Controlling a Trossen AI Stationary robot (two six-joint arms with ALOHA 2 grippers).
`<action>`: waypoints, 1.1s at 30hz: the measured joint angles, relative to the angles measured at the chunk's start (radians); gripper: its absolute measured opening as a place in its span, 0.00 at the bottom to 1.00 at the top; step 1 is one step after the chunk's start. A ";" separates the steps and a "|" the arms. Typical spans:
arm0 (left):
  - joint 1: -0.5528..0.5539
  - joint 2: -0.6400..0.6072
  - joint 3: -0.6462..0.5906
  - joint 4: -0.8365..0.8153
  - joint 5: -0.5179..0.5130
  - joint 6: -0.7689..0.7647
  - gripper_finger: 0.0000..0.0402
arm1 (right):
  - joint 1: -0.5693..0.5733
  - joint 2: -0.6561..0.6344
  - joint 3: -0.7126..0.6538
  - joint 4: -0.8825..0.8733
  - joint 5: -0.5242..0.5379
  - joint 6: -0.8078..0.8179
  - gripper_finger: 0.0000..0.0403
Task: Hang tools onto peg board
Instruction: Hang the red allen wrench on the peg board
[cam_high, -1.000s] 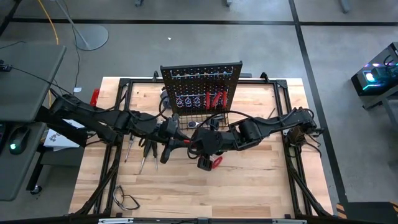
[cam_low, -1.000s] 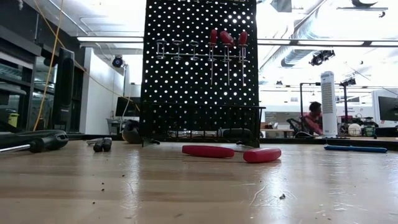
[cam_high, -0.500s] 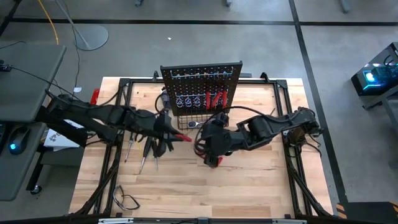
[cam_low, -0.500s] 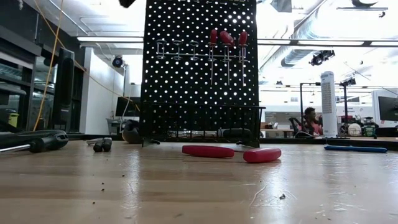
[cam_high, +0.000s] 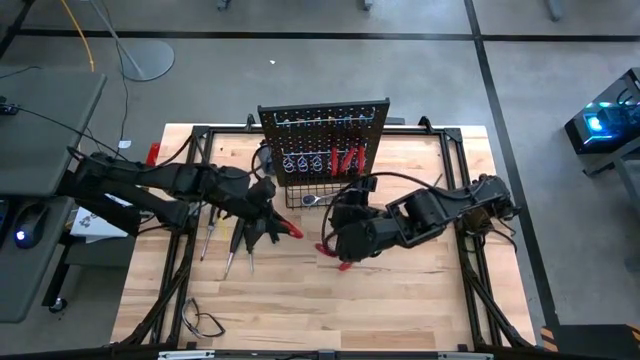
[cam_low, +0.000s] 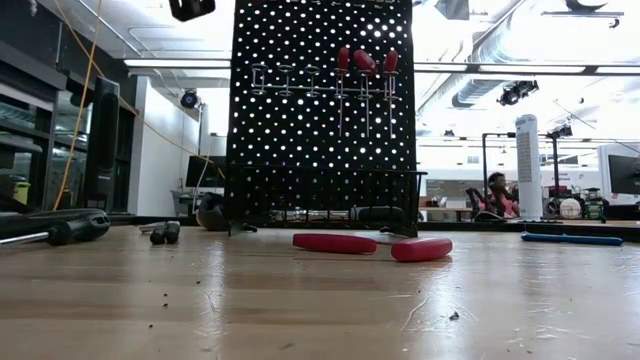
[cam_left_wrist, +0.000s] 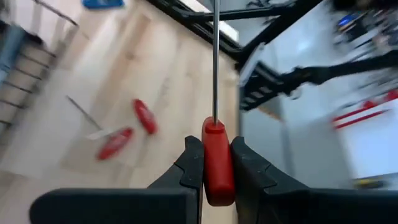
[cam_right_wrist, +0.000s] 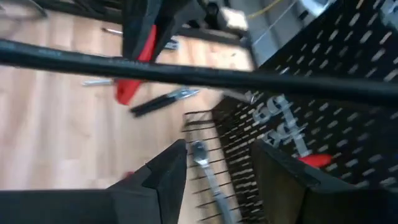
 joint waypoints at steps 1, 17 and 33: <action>0.010 0.000 0.000 0.011 0.028 -0.042 0.09 | 0.006 0.001 0.000 0.004 0.027 -0.041 0.41; 0.144 0.001 0.001 0.315 0.245 -0.578 0.09 | 0.085 0.099 -0.001 0.229 0.340 -0.866 0.39; 0.113 0.001 0.001 0.381 0.243 -0.632 0.09 | 0.018 0.119 -0.001 0.393 0.394 -1.146 0.39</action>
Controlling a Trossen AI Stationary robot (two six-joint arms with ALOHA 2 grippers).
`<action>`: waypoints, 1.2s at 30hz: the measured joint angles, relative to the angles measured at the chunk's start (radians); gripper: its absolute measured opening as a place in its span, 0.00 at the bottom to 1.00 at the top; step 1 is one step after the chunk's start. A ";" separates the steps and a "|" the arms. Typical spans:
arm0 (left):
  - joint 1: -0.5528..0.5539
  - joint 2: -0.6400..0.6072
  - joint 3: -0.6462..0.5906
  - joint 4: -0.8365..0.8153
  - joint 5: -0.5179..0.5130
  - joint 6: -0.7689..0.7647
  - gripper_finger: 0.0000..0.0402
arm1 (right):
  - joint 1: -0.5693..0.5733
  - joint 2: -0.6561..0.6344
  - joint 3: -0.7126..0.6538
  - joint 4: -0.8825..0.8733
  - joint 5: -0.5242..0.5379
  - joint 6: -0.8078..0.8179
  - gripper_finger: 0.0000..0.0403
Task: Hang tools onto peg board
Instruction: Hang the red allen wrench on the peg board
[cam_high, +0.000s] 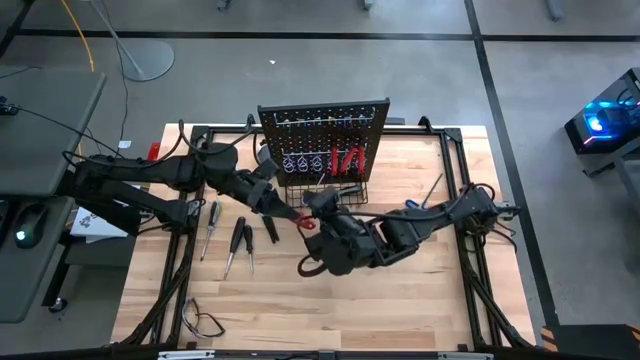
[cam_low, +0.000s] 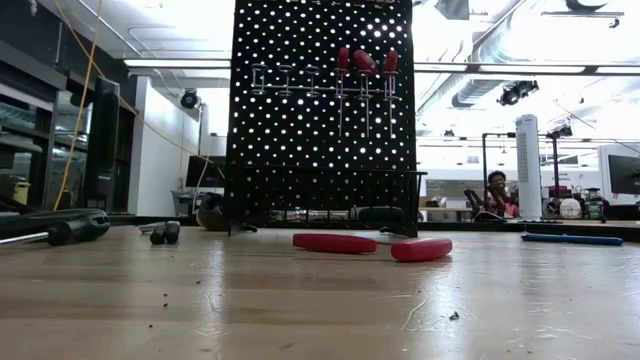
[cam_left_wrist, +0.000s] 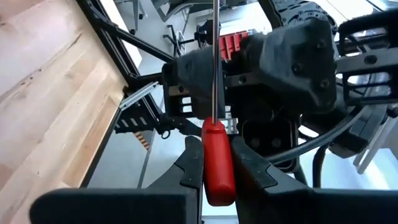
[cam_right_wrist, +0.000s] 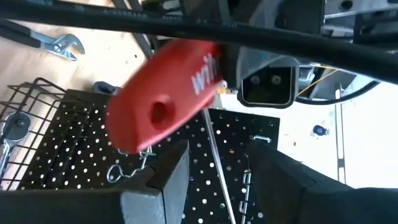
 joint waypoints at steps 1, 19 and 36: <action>0.000 0.000 0.000 0.001 -0.001 0.000 0.09 | -0.001 0.000 0.000 0.005 0.000 0.000 0.38; 0.040 -0.008 0.001 0.053 -0.030 0.038 0.14 | 0.000 -0.001 0.000 0.064 0.066 0.236 0.01; 0.219 -0.185 -0.001 -0.013 -0.016 0.538 0.47 | -0.028 -0.086 0.065 -0.301 -0.108 1.399 0.00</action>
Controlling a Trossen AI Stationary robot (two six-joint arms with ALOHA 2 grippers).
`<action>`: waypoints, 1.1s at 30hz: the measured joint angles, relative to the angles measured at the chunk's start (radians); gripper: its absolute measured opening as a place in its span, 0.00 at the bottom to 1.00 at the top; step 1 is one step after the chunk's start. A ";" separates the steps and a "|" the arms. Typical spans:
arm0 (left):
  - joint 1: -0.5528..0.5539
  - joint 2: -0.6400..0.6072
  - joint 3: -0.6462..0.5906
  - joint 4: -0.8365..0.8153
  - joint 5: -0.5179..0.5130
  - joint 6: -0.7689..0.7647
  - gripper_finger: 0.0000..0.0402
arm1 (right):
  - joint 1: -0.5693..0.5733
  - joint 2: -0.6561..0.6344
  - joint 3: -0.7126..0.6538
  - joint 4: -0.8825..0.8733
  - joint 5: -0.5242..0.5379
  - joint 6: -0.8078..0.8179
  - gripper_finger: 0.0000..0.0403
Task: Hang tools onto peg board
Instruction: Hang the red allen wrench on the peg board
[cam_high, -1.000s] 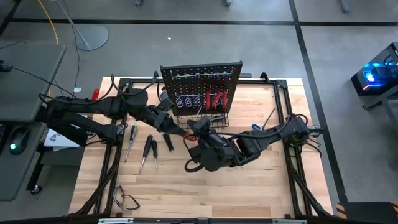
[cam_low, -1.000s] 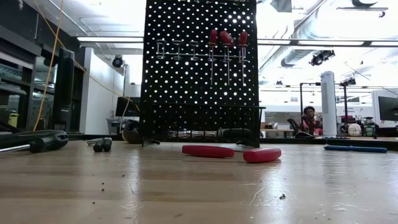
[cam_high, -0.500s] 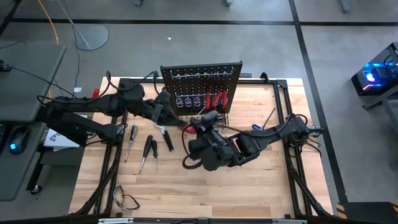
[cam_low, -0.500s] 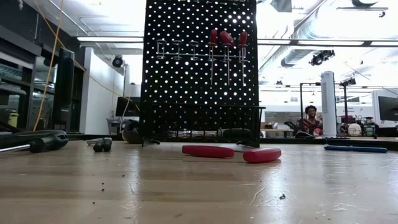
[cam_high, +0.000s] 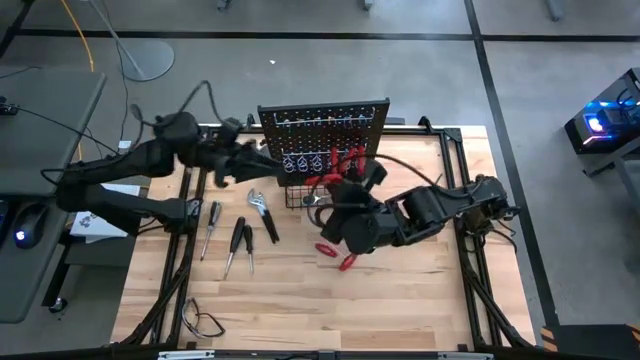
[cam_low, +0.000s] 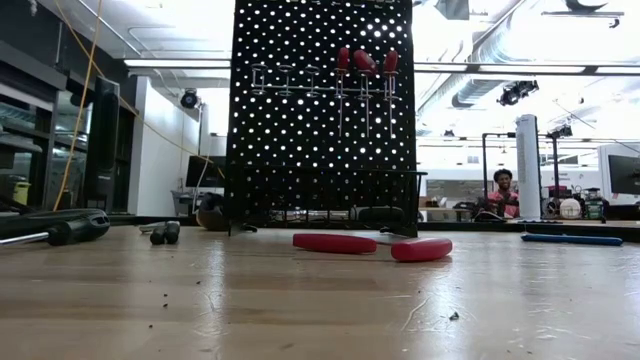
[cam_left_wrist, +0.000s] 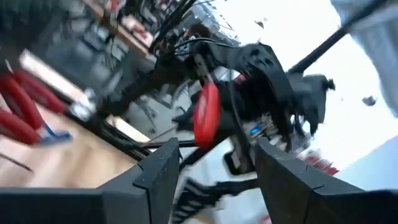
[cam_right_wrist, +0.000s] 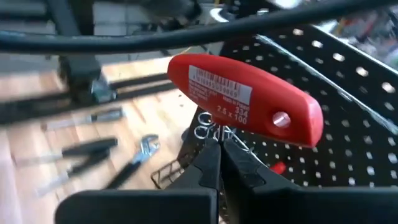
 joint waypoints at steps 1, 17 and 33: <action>-0.006 -0.019 0.000 -0.030 -0.014 0.055 0.46 | 0.001 0.000 0.000 -0.003 0.017 0.039 0.00; -0.398 -0.248 -0.544 0.498 -0.494 -0.015 0.42 | -0.042 0.005 -0.444 1.040 -0.302 -0.001 0.00; -0.536 -0.274 -0.611 0.610 -0.598 0.031 0.42 | -0.233 -0.242 -0.719 1.066 -0.158 -0.156 0.00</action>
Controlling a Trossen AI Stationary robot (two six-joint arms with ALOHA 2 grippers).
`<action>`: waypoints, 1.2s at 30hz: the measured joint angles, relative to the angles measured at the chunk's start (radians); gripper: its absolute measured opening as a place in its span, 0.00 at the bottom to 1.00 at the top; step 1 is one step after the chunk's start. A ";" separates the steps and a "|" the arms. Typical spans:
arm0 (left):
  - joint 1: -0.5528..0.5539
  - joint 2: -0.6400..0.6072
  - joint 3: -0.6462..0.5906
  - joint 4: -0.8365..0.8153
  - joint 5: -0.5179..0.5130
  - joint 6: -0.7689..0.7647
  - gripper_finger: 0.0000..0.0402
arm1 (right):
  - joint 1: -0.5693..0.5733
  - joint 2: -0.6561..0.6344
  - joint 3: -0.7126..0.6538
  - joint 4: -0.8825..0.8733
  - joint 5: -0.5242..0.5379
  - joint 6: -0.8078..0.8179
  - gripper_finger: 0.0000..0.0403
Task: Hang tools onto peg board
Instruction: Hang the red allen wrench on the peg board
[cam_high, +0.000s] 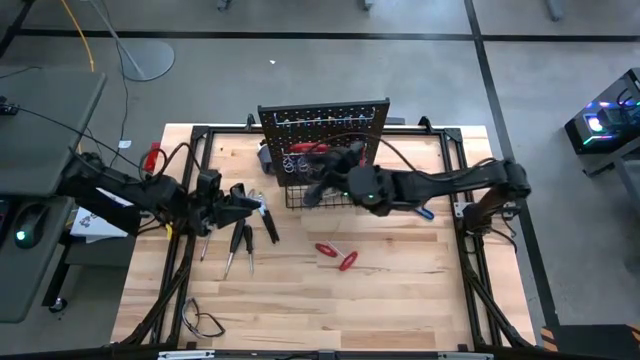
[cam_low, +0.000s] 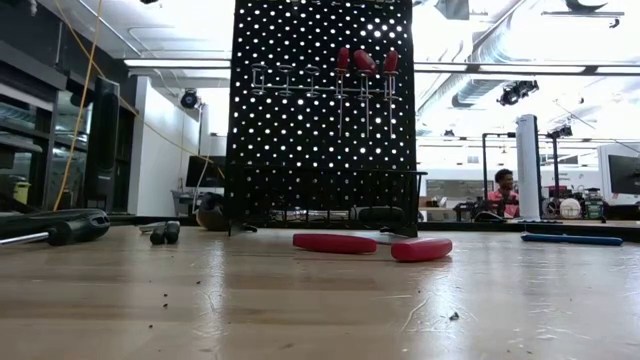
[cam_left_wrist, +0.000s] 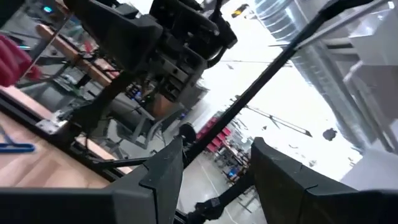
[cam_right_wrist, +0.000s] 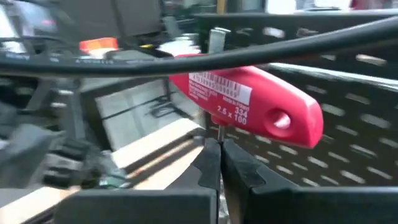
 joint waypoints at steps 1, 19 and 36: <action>-0.004 0.000 0.000 -0.006 -0.019 0.010 0.42 | 0.000 -0.023 -0.039 0.021 0.018 0.008 0.00; -0.014 0.001 0.000 -0.030 -0.304 0.062 0.42 | -0.079 -0.092 -0.312 0.359 0.070 -0.190 0.00; -0.014 0.001 0.000 -0.030 -0.381 0.097 0.42 | -0.139 -0.054 -0.312 0.303 -0.090 -0.151 0.00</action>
